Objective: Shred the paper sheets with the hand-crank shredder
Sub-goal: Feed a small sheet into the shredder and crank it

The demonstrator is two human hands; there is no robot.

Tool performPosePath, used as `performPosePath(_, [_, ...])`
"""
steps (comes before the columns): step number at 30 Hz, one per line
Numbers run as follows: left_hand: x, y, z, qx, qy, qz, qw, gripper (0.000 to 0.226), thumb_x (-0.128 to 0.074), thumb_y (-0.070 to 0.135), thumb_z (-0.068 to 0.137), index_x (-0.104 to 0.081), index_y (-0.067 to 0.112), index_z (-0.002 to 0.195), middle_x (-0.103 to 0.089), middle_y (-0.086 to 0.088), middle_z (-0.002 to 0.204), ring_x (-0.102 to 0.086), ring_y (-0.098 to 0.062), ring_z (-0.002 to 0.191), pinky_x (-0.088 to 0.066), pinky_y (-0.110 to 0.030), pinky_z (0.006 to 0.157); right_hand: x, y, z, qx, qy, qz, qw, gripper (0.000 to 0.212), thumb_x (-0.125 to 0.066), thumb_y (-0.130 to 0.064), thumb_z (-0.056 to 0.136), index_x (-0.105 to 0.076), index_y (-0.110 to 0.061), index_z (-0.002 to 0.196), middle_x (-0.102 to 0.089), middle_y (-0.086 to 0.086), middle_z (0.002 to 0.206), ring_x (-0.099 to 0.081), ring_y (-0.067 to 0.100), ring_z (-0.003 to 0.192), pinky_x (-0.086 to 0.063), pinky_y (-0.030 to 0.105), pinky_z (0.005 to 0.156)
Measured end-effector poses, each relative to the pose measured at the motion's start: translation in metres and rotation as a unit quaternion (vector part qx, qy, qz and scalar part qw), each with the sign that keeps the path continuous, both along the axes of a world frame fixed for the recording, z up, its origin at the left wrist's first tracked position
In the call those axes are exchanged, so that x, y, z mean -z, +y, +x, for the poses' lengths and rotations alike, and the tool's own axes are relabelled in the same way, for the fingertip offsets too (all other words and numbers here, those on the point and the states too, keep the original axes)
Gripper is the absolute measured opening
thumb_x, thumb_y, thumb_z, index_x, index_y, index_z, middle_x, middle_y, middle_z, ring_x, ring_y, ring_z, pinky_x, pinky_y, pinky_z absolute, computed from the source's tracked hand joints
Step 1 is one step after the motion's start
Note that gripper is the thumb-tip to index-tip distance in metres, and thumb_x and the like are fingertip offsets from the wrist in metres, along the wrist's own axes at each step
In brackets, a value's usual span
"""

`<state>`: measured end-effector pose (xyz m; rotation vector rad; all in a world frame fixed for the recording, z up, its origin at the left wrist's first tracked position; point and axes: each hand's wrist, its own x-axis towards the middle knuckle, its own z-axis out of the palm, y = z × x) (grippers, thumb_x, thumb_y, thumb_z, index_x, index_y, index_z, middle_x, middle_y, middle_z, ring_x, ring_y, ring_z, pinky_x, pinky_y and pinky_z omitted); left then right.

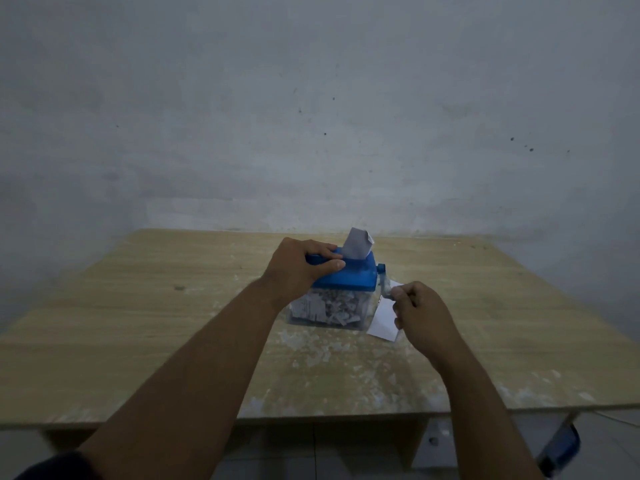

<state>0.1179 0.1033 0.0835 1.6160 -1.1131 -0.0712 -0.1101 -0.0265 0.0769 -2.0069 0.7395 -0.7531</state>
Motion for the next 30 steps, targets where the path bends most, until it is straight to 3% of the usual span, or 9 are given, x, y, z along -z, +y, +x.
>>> performPosePath(5, [-0.003,0.002,0.002,0.004,-0.001,0.016,1.000,0.017,-0.086,0.033,0.088,-0.087,0.027,0.103,-0.077,0.012,0.119,-0.067,0.010,0.103,-0.054,-0.008,0.084,-0.038,-0.009,0.010,0.002,-0.009,-0.035,0.999,0.020,-0.052,-0.025,0.109,-0.066,-0.017,0.098,-0.070,0.005,0.078,-0.061,0.015,0.063,-0.047,0.026,0.059])
performPosePath(12, [-0.002,0.003,0.002,0.011,-0.004,0.015,1.000,0.019,-0.086,0.033,0.089,-0.086,0.024,0.105,-0.077,0.011,0.119,-0.068,0.011,0.099,-0.054,-0.008,0.083,-0.062,-0.059,0.069,0.013,-0.054,0.009,0.998,0.029,-0.060,-0.030,0.107,-0.065,-0.003,0.097,-0.073,0.009,0.085,-0.070,0.019,0.068,-0.063,0.036,0.073])
performPosePath(14, [-0.001,0.002,0.001,0.009,-0.005,0.008,1.000,0.019,-0.086,0.032,0.088,-0.086,0.023,0.106,-0.077,0.013,0.116,-0.068,0.011,0.100,-0.055,-0.009,0.083,-0.056,-0.066,0.084,0.024,-0.059,0.025,0.998,0.033,-0.060,-0.030,0.107,-0.064,0.001,0.097,-0.073,0.012,0.088,-0.070,0.022,0.074,-0.063,0.036,0.071])
performPosePath(17, [0.001,0.001,0.001,0.008,0.001,-0.001,1.000,0.019,-0.086,0.029,0.088,-0.086,0.021,0.105,-0.077,0.010,0.118,-0.068,0.012,0.100,-0.056,-0.010,0.082,-0.033,-0.071,0.094,0.041,-0.016,0.025,0.999,0.031,-0.059,-0.026,0.107,-0.063,0.003,0.096,-0.071,0.012,0.085,-0.068,0.022,0.071,-0.064,0.040,0.072])
performPosePath(20, [0.002,0.002,-0.001,0.014,-0.005,-0.008,1.000,0.019,-0.086,0.027,0.088,-0.086,0.020,0.106,-0.076,0.007,0.121,-0.067,0.013,0.100,-0.055,-0.010,0.084,-0.002,-0.067,0.090,0.042,0.029,0.059,0.997,0.028,-0.058,-0.016,0.106,-0.059,-0.002,0.082,-0.067,0.016,0.078,-0.062,0.026,0.064,-0.060,0.050,0.074])
performPosePath(24, [0.002,0.002,0.000,0.009,-0.020,-0.015,1.000,0.020,-0.086,0.030,0.088,-0.085,0.022,0.106,-0.077,0.007,0.121,-0.068,0.010,0.103,-0.056,-0.012,0.085,0.029,-0.044,0.065,0.065,0.079,0.027,0.994,0.031,-0.051,-0.018,0.107,-0.059,-0.007,0.079,-0.068,0.015,0.074,-0.062,0.026,0.063,-0.051,0.038,0.063])
performPosePath(30, [-0.002,0.002,0.002,-0.007,-0.045,0.009,0.999,0.025,-0.085,0.039,0.089,-0.074,0.026,0.108,-0.076,0.013,0.107,-0.070,0.002,0.095,-0.056,-0.015,0.073,0.025,-0.013,0.025,0.077,0.021,0.018,0.997,0.033,-0.053,-0.032,0.107,-0.066,-0.012,0.085,-0.070,0.011,0.080,-0.068,0.030,0.075,-0.054,0.040,0.071])
